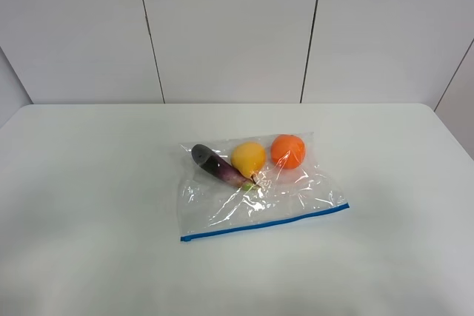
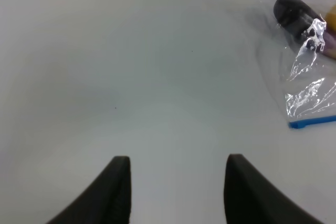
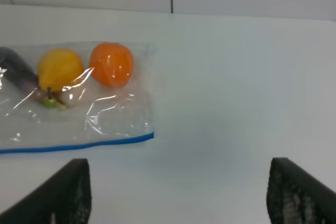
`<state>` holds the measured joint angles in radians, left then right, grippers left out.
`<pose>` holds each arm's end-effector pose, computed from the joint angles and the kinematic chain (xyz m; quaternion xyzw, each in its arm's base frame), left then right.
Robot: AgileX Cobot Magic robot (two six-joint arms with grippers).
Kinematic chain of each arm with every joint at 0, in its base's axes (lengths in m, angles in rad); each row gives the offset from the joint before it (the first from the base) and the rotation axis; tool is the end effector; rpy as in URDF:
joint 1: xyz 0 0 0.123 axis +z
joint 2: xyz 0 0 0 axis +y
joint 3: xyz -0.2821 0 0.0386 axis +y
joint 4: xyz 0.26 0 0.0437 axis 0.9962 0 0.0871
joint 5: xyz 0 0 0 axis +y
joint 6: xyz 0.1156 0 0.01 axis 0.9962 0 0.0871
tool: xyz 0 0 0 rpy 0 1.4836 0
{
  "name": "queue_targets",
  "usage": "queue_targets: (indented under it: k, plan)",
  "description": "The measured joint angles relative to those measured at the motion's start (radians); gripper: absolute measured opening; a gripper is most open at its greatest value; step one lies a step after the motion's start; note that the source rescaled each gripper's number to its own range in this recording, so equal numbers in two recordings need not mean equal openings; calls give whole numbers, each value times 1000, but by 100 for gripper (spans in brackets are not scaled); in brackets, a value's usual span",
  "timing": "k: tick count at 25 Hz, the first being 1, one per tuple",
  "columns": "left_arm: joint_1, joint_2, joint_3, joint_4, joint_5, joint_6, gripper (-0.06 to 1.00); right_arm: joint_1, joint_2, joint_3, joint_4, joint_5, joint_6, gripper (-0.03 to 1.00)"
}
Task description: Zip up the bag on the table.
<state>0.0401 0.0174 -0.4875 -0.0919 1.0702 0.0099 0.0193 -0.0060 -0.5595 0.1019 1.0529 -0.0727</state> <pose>0.0318 -0.0081 0.2666 -0.0117 0.8623 -0.0333 0.5051 0.0201 0.0107 0.2912 -0.0417 0.8314 0.0361 0.5529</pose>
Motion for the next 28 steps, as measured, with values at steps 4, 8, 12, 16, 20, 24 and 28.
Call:
queue_targets:
  k: [4, 8, 12, 16, 20, 24, 28]
  plan:
    - [0, 0, 0, 0, 0, 0, 87, 28, -1, 19, -24, 13, 4, 99]
    - [0, 0, 0, 0, 0, 0, 87, 28, -1, 53, -25, 9, 11, 99]
    - [0, 0, 0, 0, 0, 0, 87, 28, -1, 53, -24, 7, 13, 99]
    - [0, 0, 0, 0, 0, 0, 87, 28, -1, 55, -23, -1, 15, 99]
    - [0, 0, 0, 0, 0, 0, 87, 28, -1, 58, -22, -8, 16, 99]
    - [0, 0, 0, 0, 0, 0, 87, 28, -1, 58, -22, -9, 18, 99]
    - [0, 0, 0, 0, 0, 0, 87, 28, -1, 58, -22, -9, 21, 99]
